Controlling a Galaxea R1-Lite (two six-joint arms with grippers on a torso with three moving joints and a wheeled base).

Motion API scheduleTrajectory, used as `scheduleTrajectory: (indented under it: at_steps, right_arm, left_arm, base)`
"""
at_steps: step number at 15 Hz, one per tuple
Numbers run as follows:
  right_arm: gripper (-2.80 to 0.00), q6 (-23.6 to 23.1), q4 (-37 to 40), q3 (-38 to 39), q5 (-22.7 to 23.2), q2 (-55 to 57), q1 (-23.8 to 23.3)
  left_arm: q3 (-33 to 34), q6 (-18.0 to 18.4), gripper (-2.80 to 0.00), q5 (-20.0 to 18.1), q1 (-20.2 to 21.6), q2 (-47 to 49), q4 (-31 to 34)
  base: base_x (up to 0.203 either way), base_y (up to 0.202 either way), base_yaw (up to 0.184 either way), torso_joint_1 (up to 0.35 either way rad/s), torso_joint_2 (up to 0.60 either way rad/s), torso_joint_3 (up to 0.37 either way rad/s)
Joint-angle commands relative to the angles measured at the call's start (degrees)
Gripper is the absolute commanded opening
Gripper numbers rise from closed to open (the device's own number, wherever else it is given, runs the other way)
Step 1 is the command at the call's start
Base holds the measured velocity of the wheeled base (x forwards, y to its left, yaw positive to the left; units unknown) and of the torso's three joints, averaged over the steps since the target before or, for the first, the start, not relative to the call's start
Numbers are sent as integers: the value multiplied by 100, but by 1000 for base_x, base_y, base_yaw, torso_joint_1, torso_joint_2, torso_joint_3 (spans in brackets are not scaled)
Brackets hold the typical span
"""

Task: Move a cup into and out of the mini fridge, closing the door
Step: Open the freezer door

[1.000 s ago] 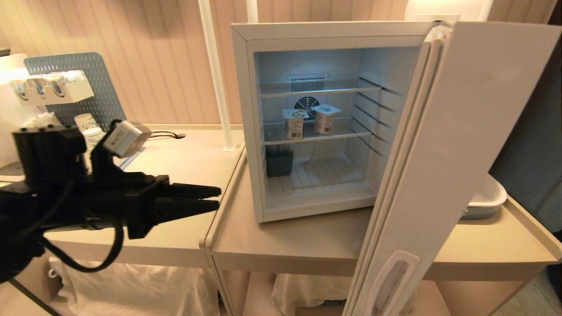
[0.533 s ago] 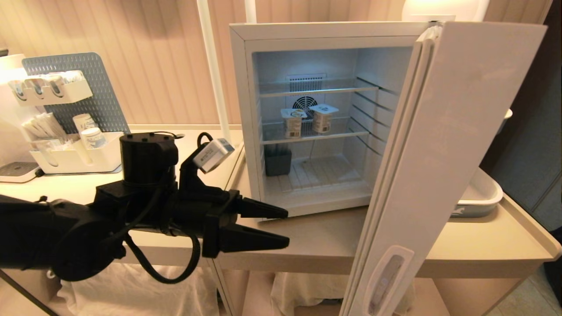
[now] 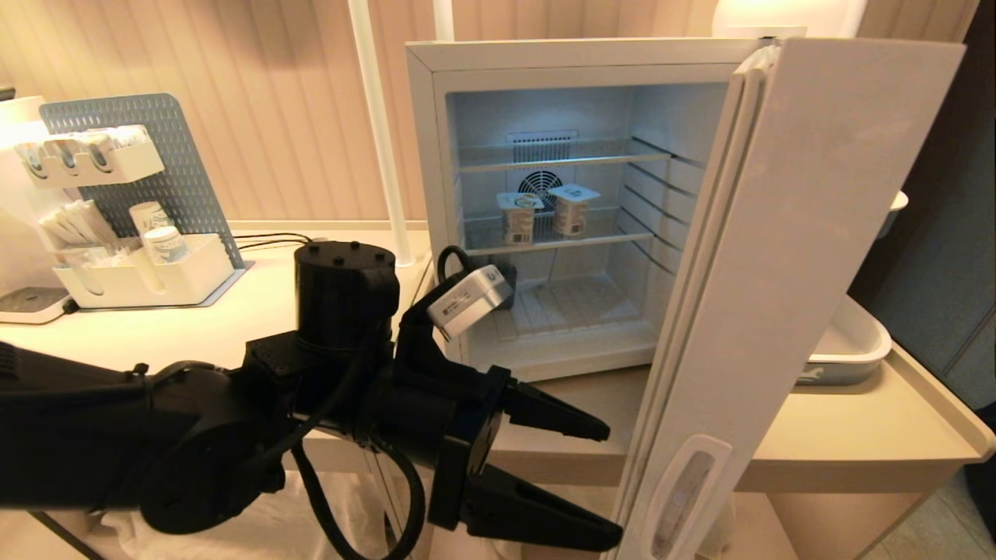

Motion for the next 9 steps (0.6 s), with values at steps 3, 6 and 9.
scheduleTrajectory:
  at_steps: [3,6,9]
  right_arm:
    - [-280,-6,4,-1,9,1,3]
    - [-280,-14,19,-7,7,6,4]
    - [-280,-14,30,-7,0,1,8]
  left_arm:
    - [-81,-7,0,-4,-614,-48,-30]
    - [-80,-6,0,144,-899,-66,-27]
    - [-29,2,0,354,-1356,-147,-17]
  base:
    - [0,0,0,0,0,0]
    - [0,0,0,0,0,0]
    - [0,0,0,0,0,0]
